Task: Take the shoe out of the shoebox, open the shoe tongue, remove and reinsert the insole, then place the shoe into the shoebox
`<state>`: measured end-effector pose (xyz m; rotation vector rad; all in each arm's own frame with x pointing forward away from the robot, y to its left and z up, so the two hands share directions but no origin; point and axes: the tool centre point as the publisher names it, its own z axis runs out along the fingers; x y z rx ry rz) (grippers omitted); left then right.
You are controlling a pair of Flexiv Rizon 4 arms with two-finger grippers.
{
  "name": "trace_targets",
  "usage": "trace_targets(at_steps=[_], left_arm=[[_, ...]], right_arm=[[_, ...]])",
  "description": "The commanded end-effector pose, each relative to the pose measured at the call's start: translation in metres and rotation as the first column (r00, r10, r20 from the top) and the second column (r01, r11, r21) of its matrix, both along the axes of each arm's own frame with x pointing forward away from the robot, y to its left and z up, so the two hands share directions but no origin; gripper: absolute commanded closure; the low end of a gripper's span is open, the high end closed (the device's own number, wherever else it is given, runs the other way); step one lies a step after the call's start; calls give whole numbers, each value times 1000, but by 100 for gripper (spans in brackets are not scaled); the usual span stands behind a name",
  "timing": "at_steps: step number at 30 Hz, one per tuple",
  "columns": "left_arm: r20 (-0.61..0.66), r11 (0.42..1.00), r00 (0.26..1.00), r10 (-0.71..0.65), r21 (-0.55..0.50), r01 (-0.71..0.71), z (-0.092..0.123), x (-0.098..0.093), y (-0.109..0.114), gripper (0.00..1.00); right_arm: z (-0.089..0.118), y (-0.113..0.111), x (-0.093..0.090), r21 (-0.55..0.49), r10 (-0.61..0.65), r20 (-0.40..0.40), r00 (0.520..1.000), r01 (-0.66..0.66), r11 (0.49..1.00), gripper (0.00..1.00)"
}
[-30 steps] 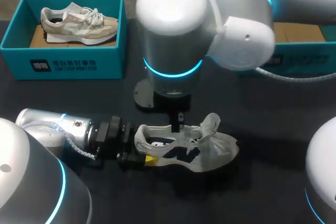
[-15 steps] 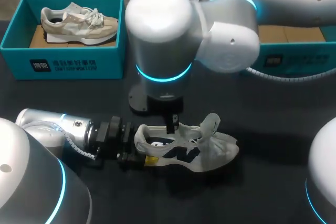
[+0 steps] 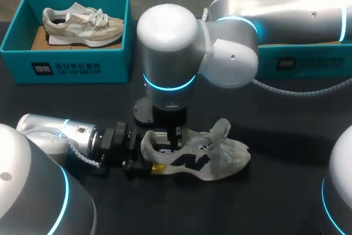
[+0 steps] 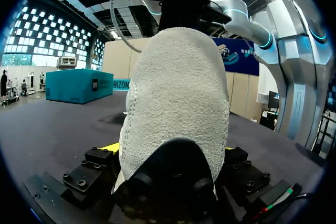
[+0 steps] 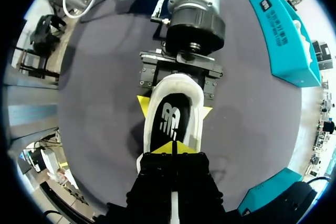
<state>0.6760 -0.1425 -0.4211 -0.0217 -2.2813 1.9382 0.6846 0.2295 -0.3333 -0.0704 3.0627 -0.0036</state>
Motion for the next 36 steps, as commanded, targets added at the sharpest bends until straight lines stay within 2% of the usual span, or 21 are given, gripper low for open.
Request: trace_targets(at_steps=[1,11,17,29,36], left_arm=[[0,1000,1000,0,1,0,-2,0,1,100],[0,1000,1000,0,1,0,-2,0,1,100],[0,1000,1000,0,1,0,-2,0,1,100],[0,1000,1000,0,1,0,-2,0,1,100],[0,1000,1000,0,1,0,-2,0,1,100]], right_arm=[[-18,9,2,-6,7,-5,1000,-7,1000,100],[-45,16,4,-5,28,-21,999,-28,1000,100],[-58,1,1,2,-37,-42,998,37,999,100],[-60,-32,-6,-8,-141,-10,990,141,990,100],[-57,-43,-9,-9,-195,19,981,195,981,100]])
